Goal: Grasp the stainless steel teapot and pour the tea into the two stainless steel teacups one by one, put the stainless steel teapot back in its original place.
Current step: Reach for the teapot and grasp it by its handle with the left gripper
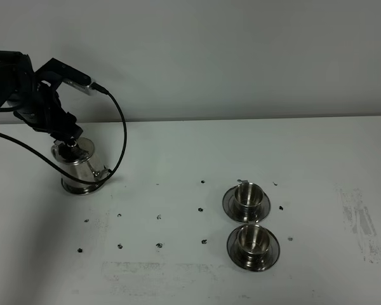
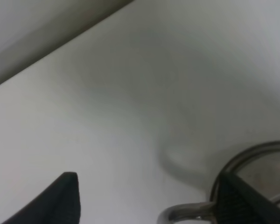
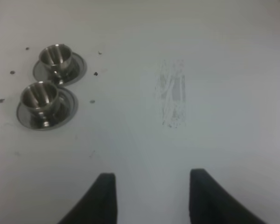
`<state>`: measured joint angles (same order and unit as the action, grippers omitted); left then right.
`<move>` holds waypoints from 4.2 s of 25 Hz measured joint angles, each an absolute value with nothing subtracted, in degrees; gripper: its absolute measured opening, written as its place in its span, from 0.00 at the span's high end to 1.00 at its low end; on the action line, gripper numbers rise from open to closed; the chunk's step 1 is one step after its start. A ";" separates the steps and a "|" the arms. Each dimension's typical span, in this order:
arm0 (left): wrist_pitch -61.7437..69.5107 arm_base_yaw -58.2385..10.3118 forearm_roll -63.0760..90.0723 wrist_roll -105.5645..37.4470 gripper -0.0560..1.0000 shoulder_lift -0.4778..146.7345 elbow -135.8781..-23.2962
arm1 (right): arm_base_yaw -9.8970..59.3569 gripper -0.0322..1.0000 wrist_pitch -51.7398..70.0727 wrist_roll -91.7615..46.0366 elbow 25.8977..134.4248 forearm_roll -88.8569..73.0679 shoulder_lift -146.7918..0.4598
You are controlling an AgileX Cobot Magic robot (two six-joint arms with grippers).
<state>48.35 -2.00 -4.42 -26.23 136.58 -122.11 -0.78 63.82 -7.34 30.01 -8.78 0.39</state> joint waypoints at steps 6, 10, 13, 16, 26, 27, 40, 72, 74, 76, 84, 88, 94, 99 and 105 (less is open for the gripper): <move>51.72 -1.65 -5.44 -26.23 0.36 136.24 -122.11 | -0.78 0.63 63.82 -7.40 30.01 -8.78 0.39; 53.09 -1.31 -5.75 -26.45 0.36 135.92 -122.11 | -0.78 0.63 63.82 -7.40 30.01 -8.78 0.39; 54.34 -1.10 -5.82 -26.49 0.36 135.01 -122.11 | -0.80 0.63 63.82 -7.34 30.01 -8.78 0.39; 55.72 -0.49 -6.10 -27.06 0.36 133.82 -122.11 | -0.80 0.63 63.82 -7.34 30.01 -8.78 0.39; 53.65 0.82 -4.75 -25.27 0.36 132.22 -120.58 | -0.80 0.67 63.82 -7.34 30.01 -8.78 0.39; 52.03 1.13 -3.91 -24.44 0.36 132.22 -119.74 | -0.80 0.68 63.82 -7.34 30.01 -8.78 0.40; 38.59 3.02 6.28 -20.56 0.36 132.22 -109.19 | -0.80 0.75 63.82 -7.34 30.01 -8.78 0.40; 53.26 3.10 1.92 -24.47 0.36 128.62 -108.96 | -0.80 0.75 63.82 -7.29 30.01 -8.78 0.40; 54.16 3.10 2.12 -25.30 0.36 128.53 -108.96 | -0.80 0.75 63.82 -7.35 30.01 -8.78 0.40; 54.91 3.10 2.88 -26.55 0.36 128.46 -108.96 | -0.80 0.75 63.82 -7.35 30.01 -8.78 0.40; 55.95 3.10 4.71 -32.59 0.36 128.46 -108.96 | -0.80 0.75 63.82 -7.31 30.01 -8.78 0.40; 57.79 3.10 7.01 -37.56 0.36 128.46 -108.96 | -0.80 0.75 63.82 -7.29 30.01 -8.78 0.40; 62.72 3.10 7.51 -43.19 0.36 127.43 -108.94 | -0.80 0.75 63.82 -7.29 30.01 -8.78 0.40; 64.60 3.10 7.51 -43.48 0.36 122.30 -108.90 | -0.80 0.75 63.82 -7.29 30.01 -8.78 0.40; 67.84 2.54 6.78 -34.32 0.36 115.38 -108.90 | -0.80 0.75 63.82 -7.29 30.01 -8.78 0.40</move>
